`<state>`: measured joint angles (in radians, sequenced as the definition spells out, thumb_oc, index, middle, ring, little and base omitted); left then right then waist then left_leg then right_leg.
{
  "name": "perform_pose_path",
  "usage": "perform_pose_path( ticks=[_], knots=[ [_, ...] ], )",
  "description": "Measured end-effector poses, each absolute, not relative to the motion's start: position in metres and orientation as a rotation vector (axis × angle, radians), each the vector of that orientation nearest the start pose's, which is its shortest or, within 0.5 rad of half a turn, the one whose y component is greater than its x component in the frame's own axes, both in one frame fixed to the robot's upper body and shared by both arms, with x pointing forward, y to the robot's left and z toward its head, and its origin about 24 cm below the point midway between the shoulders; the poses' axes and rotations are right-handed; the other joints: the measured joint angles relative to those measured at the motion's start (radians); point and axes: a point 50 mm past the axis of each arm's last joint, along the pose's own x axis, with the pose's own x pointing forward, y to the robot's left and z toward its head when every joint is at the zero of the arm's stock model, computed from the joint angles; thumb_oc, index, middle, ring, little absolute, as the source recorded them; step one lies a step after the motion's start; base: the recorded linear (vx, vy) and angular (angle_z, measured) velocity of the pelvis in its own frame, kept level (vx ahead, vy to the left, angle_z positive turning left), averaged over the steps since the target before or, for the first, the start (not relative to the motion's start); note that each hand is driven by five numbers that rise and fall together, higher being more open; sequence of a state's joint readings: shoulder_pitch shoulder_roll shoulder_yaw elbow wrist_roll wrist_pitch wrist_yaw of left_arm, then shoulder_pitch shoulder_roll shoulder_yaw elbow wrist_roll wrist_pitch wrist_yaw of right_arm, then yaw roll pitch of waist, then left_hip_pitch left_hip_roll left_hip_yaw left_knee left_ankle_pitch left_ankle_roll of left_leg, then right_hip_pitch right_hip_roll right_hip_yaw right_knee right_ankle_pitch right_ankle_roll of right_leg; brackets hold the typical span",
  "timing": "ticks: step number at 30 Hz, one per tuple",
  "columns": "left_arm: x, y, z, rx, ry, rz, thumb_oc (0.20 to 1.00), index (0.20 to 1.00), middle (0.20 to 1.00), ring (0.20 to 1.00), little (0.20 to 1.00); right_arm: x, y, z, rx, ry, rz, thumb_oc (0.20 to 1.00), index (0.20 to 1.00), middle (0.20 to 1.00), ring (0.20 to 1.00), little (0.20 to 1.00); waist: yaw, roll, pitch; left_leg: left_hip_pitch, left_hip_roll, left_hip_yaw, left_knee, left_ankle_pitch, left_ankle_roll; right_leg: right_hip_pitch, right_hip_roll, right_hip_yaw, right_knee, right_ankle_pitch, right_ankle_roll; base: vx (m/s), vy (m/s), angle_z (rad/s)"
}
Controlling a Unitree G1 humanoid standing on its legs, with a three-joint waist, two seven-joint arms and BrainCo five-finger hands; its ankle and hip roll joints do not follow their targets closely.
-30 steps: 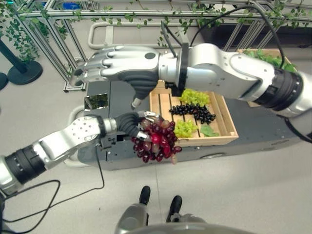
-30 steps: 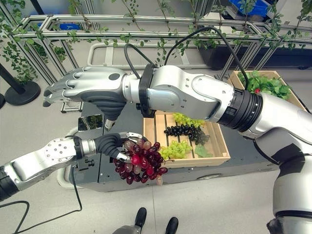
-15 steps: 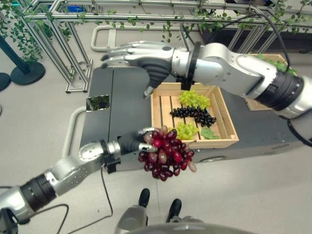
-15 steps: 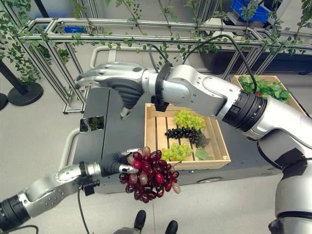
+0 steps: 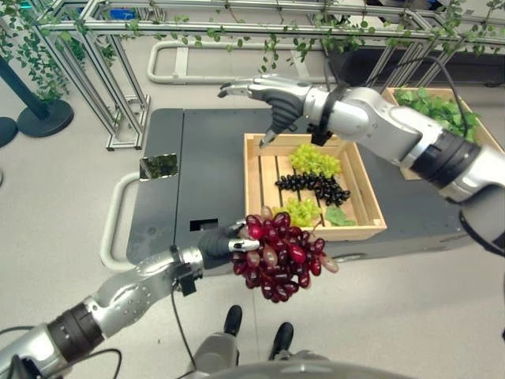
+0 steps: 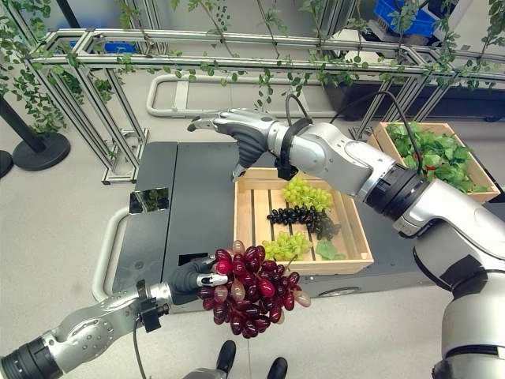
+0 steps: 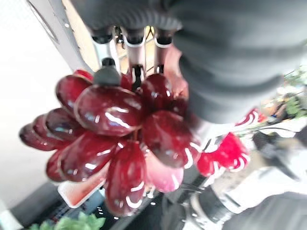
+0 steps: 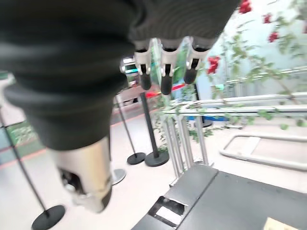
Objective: Pick up the fruits from the basket on one side to the basket on the other side
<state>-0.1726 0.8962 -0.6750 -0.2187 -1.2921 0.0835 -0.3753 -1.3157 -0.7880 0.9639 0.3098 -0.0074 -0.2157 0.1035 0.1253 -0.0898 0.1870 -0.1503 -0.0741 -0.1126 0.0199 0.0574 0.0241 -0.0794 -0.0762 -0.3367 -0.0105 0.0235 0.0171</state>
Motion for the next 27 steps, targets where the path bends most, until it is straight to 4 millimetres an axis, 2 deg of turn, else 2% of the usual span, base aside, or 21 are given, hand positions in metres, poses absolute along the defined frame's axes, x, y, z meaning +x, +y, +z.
perform_pose_path(
  ticks=[5,8,12,14,15,16,18,20,21,24,27],
  knots=[
    [0.213,0.133,0.065,-0.566,0.347,-0.927,0.2,0.2,0.2,0.2,0.2,0.355,-0.1,0.261,-1.171,-0.667,0.572,1.0,1.0,1.0,1.0,1.0,0.0,0.0,0.0,0.001,0.0,0.0,-0.002,0.0,0.0,0.004,0.001,-0.002,-0.005,0.0,0.0,0.0,0.001,0.01],
    [0.211,0.13,0.062,-0.698,0.29,-0.864,0.2,0.2,0.2,0.2,0.2,0.357,-0.134,0.227,-0.924,-0.532,0.489,1.0,1.0,1.0,1.0,1.0,0.002,0.0,0.0,0.001,-0.001,-0.001,-0.004,0.0,0.0,0.006,0.001,-0.005,-0.007,-0.002,0.003,0.0,-0.001,0.01],
    [0.212,0.131,0.06,-0.796,0.231,-0.791,0.2,0.2,0.2,0.2,0.2,0.349,-0.159,0.181,-0.721,-0.396,0.428,1.0,1.0,1.0,1.0,1.0,0.004,0.002,0.001,0.001,-0.002,-0.002,-0.009,0.0,0.001,0.011,0.001,-0.009,-0.015,-0.002,0.003,0.01,0.001,0.03],
    [0.212,0.134,0.059,-0.884,0.161,-0.712,0.2,0.2,0.2,0.2,0.2,0.332,-0.176,0.148,-0.618,-0.32,0.384,1.0,1.0,1.0,1.0,1.0,0.002,0.002,0.002,0.001,-0.003,-0.003,-0.013,0.001,0.001,0.012,0.001,-0.013,-0.019,-0.003,0.004,0.02,-0.001,0.07],
    [0.212,0.135,0.059,-0.898,0.15,-0.697,0.2,0.2,0.2,0.2,0.2,0.329,-0.179,0.141,-0.605,-0.298,0.379,1.0,1.0,1.0,1.0,1.0,0.0,0.003,0.003,0.001,-0.003,-0.002,-0.013,0.001,0.001,0.012,0.0,-0.013,-0.02,-0.003,0.004,0.01,0.011,0.12],
    [0.213,0.136,0.058,-0.928,0.121,-0.665,0.2,0.2,0.2,0.2,0.2,0.319,-0.189,0.123,-0.551,-0.25,0.34,1.0,1.0,1.0,1.0,1.0,-0.001,0.004,0.003,0.002,-0.004,-0.002,-0.015,0.001,0.001,0.019,0.0,-0.023,-0.025,-0.004,0.006,0.02,0.006,0.12],
    [0.216,0.141,0.058,-0.947,0.096,-0.621,0.2,0.2,0.2,0.2,0.2,0.306,-0.204,0.105,-0.517,-0.19,0.292,1.0,1.0,1.0,1.0,1.0,-0.001,0.011,0.007,0.003,-0.004,-0.003,-0.019,0.001,0.002,0.023,0.001,-0.03,-0.031,-0.004,0.006,0.02,0.004,0.1],
    [0.215,0.146,0.056,-0.966,0.075,-0.581,0.2,0.2,0.2,0.2,0.2,0.297,-0.215,0.098,-0.472,-0.173,0.235,1.0,1.0,1.0,1.0,1.0,-0.004,0.017,0.011,0.008,-0.004,-0.003,-0.023,0.001,0.002,0.026,0.001,-0.031,-0.034,-0.005,0.007,0.0,0.0,0.0],
    [0.213,0.15,0.052,-0.983,0.07,-0.542,0.2,0.2,0.2,0.2,0.2,0.288,-0.224,0.086,-0.429,-0.139,0.18,1.0,1.0,1.0,1.0,1.0,-0.005,0.022,0.014,0.019,-0.006,-0.002,-0.03,0.001,0.002,0.037,0.0,-0.031,-0.041,-0.006,0.009,0.0,0.0,0.0],
    [0.21,0.153,0.047,-0.991,0.078,-0.515,0.2,0.2,0.2,0.2,0.2,0.275,-0.236,0.066,-0.316,-0.086,0.09,1.0,1.0,1.0,1.0,1.0,-0.007,0.03,0.018,0.022,-0.007,-0.002,-0.033,0.001,0.002,0.046,0.001,-0.035,-0.049,-0.007,0.01,0.02,-0.002,0.08],
    [0.209,0.154,0.042,-1.007,0.074,-0.479,0.2,0.2,0.2,0.2,0.2,0.261,-0.238,0.044,-0.223,-0.026,0.043,1.0,1.0,1.0,1.0,1.0,-0.016,0.046,0.026,0.026,-0.009,-0.003,-0.034,0.001,0.002,0.053,0.0,-0.037,-0.053,-0.007,0.011,0.01,-0.001,0.03]
  ],
)
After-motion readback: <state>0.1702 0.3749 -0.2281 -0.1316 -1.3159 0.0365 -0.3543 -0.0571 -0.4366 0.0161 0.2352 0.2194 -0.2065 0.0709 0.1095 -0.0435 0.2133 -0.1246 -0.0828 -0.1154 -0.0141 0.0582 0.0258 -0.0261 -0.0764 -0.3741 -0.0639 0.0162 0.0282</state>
